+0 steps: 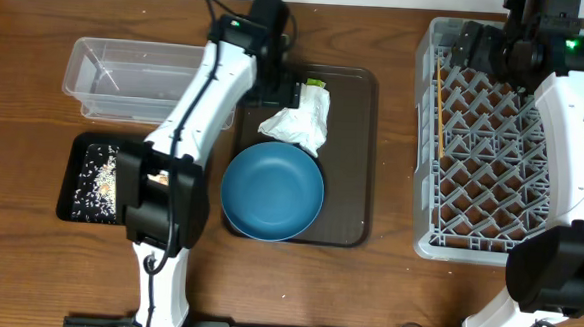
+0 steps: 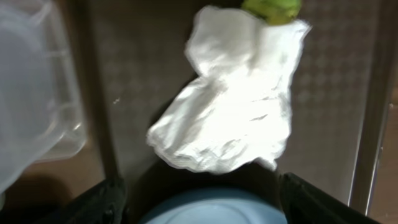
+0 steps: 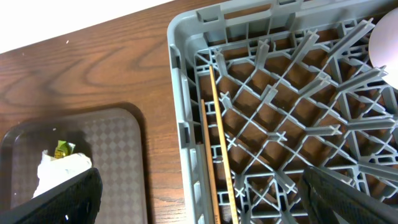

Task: Sort waste into correct bins and load items into the dishwasher rack
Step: 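Reach the left gripper to the white tissue and grasp it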

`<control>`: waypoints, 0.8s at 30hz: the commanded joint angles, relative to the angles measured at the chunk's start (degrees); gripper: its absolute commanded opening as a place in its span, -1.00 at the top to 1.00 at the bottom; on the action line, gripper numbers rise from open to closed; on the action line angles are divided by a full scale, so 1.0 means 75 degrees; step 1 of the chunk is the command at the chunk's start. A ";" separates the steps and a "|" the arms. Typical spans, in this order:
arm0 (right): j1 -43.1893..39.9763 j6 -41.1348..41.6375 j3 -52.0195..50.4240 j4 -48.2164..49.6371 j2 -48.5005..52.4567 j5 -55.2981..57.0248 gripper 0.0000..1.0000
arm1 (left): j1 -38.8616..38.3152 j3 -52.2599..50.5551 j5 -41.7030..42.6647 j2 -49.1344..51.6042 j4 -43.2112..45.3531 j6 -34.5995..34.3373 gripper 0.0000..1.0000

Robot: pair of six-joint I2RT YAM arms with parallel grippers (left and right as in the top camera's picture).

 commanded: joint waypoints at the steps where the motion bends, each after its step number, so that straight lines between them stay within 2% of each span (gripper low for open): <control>1: -0.0055 0.0087 -0.0003 -0.0015 -0.0207 -0.0017 -0.98 | -0.0213 0.0076 -0.0070 0.0294 0.0195 0.0294 -0.58; 3: -0.0055 0.0087 -0.0003 -0.0015 -0.0207 -0.0015 -0.99 | -0.0259 0.0076 -0.0070 0.0484 0.0364 0.0294 -0.55; 6: -0.0050 0.0087 -0.0003 -0.0015 -0.0207 -0.0015 -0.99 | -0.0286 0.0076 -0.0067 0.0755 0.0644 0.0291 -0.40; 11: -0.0052 0.0087 -0.0003 -0.0015 -0.0207 -0.0015 -0.99 | -0.0286 0.0064 -0.0073 0.1064 0.0868 0.0297 -0.34; 13: -0.0052 0.0087 -0.0003 -0.0015 -0.0207 -0.0015 -0.98 | -0.0283 0.0064 -0.0166 0.1160 0.0918 0.0291 -0.25; 18: -0.0073 0.0087 -0.0003 -0.0015 -0.0207 -0.0015 -0.99 | -0.0286 0.0055 -0.0650 0.1306 0.0921 0.0294 -0.18; 24: 0.0204 0.0087 -0.0003 -0.0020 -0.0207 -0.0017 -0.99 | -0.0291 -0.0085 -0.0638 0.1513 0.0950 0.0259 -0.16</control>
